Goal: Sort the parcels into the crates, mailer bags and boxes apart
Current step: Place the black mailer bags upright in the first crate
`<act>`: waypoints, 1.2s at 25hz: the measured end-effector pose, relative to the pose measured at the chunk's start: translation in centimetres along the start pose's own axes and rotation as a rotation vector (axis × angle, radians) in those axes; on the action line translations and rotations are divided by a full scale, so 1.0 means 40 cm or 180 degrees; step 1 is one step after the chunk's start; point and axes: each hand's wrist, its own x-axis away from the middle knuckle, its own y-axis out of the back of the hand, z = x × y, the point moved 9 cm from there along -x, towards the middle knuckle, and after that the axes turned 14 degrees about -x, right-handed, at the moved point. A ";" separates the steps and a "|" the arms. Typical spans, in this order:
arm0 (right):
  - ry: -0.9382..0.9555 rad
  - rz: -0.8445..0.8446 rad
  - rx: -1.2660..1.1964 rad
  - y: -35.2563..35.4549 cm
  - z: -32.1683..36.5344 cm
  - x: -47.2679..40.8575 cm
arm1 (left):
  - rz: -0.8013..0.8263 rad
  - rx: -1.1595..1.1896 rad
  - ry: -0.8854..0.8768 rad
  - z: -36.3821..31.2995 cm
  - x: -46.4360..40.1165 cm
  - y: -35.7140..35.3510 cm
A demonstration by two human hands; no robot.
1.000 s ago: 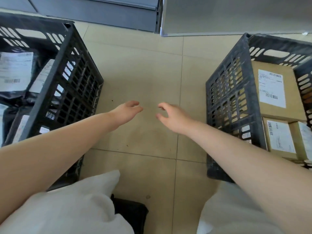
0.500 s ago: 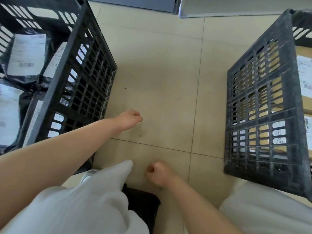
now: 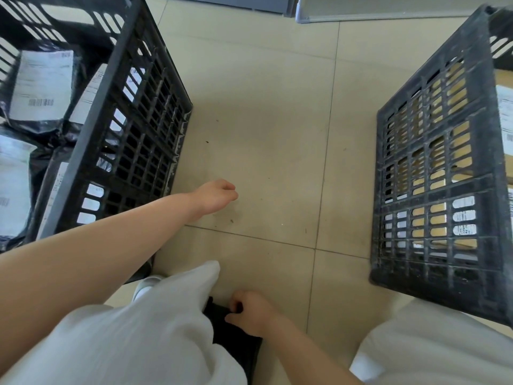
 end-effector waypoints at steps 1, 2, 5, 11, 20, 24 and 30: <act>0.0021 -0.0005 -0.0088 0.008 0.000 0.002 | 0.0000 0.0008 -0.0007 0.000 -0.001 0.000; 0.0014 -0.0025 -0.0157 0.020 0.000 0.001 | 0.0002 0.0018 -0.0008 0.000 -0.001 -0.001; 0.0059 -0.0333 -0.0390 0.096 0.014 -0.006 | -0.0003 0.0062 0.0014 0.003 -0.003 -0.002; 0.0153 -0.0861 -0.0631 0.305 0.053 -0.005 | 0.0109 0.0129 0.0023 0.006 -0.005 -0.017; -0.0088 -0.2179 -0.1714 0.542 -0.005 0.015 | 0.0622 -0.0366 -0.0558 -0.026 0.004 -0.089; -0.0237 -0.2344 -0.2579 0.533 -0.048 0.000 | 0.0235 -0.1489 -0.1461 -0.085 0.040 -0.131; -0.0464 -0.2388 -0.3176 0.508 -0.062 -0.009 | -0.0418 -0.3001 -0.1968 -0.102 0.058 -0.146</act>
